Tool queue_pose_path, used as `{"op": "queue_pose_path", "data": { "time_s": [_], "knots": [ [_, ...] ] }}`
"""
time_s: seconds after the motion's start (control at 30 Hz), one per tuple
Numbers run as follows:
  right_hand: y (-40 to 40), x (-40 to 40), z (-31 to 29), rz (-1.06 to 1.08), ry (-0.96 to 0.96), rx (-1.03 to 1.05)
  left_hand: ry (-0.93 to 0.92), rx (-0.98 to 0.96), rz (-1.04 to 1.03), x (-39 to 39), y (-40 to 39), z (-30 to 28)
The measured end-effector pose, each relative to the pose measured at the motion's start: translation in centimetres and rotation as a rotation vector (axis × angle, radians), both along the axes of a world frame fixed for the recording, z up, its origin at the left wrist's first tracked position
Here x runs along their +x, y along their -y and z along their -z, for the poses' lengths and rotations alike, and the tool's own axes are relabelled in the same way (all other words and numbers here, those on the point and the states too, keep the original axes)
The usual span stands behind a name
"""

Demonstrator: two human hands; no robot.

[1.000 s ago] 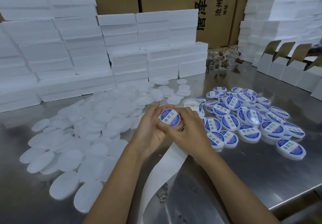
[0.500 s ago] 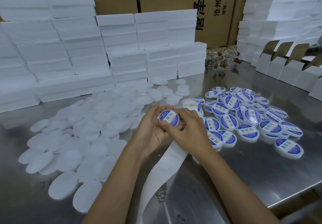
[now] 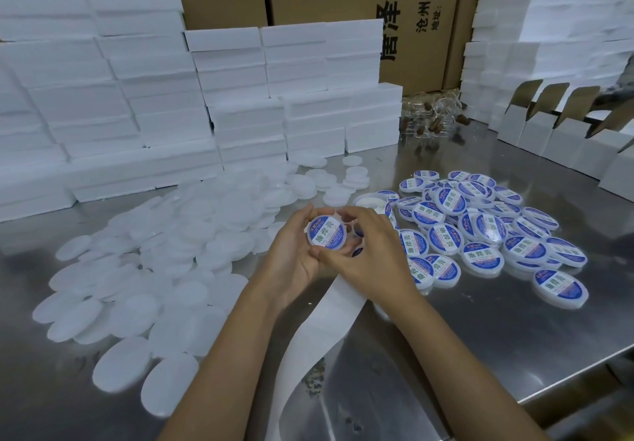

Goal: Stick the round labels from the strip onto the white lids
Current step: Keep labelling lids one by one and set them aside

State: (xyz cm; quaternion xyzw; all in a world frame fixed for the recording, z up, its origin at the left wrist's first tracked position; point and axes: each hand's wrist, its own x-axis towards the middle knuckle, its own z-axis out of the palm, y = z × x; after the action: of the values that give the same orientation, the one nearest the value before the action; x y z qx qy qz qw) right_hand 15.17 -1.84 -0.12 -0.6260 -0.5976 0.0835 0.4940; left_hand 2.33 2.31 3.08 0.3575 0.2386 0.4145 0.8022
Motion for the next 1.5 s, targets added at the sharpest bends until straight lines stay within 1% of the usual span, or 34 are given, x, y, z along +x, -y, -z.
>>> {"op": "queue_pose_path", "data": {
  "time_s": [0.1,0.17,0.2,0.27,0.33,0.4,0.43,0.47,0.53,0.57,0.6,0.7,0.77,0.83,0.9,1.0,1.1,1.17,1.2,1.23,1.3,1.4,1.43,1.5],
  "knots": [
    [0.0,0.2,0.1,0.038,0.09,0.043,-0.021,0.001,0.014,-0.1,-0.1,0.2],
    [-0.3,0.9,0.0,0.101,0.095,0.08,-0.049,0.018,0.053,-0.2,-0.2,0.4],
    [-0.4,1.6,-0.1,0.164,0.07,0.103,-0.08,0.036,0.07,-0.3,-0.3,0.6],
    [-0.9,3.9,-0.3,0.357,0.007,0.147,-0.149,0.068,0.072,-0.4,-0.5,0.9],
    [-1.2,6.9,-0.4,0.571,0.012,0.128,-0.231,0.094,-0.007,-0.4,-0.9,1.2],
    [-1.4,9.7,-0.1,0.718,0.088,0.01,-0.36,0.127,-0.188,-0.3,-1.3,1.3],
    [-1.4,10.7,0.2,0.757,0.128,-0.065,-0.435,0.151,-0.29,-0.4,-1.5,1.4],
    [-1.4,11.5,0.4,0.774,0.158,-0.132,-0.531,0.194,-0.394,-0.5,-1.8,1.6],
    [-1.5,12.3,0.8,0.77,0.198,-0.228,-0.829,0.399,-0.558,-1.1,-2.4,2.3],
    [-1.5,12.2,0.9,0.765,0.213,-0.253,-0.986,0.519,-0.595,-1.6,-2.5,2.7],
    [-1.6,12.0,0.9,0.761,0.228,-0.261,-1.105,0.618,-0.602,-2.0,-2.5,3.0],
    [-1.6,10.7,0.5,0.732,0.271,-0.197,-1.286,0.789,-0.493,-2.7,-2.7,3.9],
    [-1.3,9.7,0.1,0.672,0.275,-0.143,-1.391,0.856,-0.42,-2.7,-2.6,4.2],
    [-1.0,8.3,-0.1,0.584,0.289,-0.086,-1.453,0.913,-0.411,-2.7,-2.7,4.3],
    [-0.6,6.5,-0.3,0.481,0.327,0.0,-1.463,0.949,-0.435,-2.6,-2.7,4.3],
    [-0.4,3.5,-0.3,0.324,0.385,0.11,-1.48,0.945,-0.479,-2.6,-2.7,4.1],
    [-0.5,1.2,0.0,0.209,0.437,0.134,-1.522,0.956,-0.482,-2.8,-2.8,3.8],
    [-0.7,0.6,0.0,0.136,0.421,0.156,-1.502,0.979,-0.478,-2.8,-2.8,3.6],
    [-0.9,0.5,0.0,0.087,0.385,0.154,-1.439,0.956,-0.5,-2.7,-2.7,3.3],
    [-1.0,0.4,-0.1,0.029,0.325,0.136,-1.341,0.886,-0.53,-2.6,-2.6,3.0],
    [-1.5,0.1,-0.3,-0.077,0.156,0.066,-1.087,0.676,-0.562,-2.5,-2.4,2.1],
    [-2.2,-0.6,-0.8,-0.145,-0.113,-0.039,-0.708,0.403,-0.451,-2.7,-2.5,1.2],
    [-2.4,-0.9,-0.9,-0.147,-0.18,-0.06,-0.612,0.346,-0.403,-2.8,-2.4,1.0],
    [-2.5,-1.1,-1.0,-0.138,-0.263,-0.065,-0.468,0.295,-0.331,-3.0,-2.3,0.7]
  ]
}}
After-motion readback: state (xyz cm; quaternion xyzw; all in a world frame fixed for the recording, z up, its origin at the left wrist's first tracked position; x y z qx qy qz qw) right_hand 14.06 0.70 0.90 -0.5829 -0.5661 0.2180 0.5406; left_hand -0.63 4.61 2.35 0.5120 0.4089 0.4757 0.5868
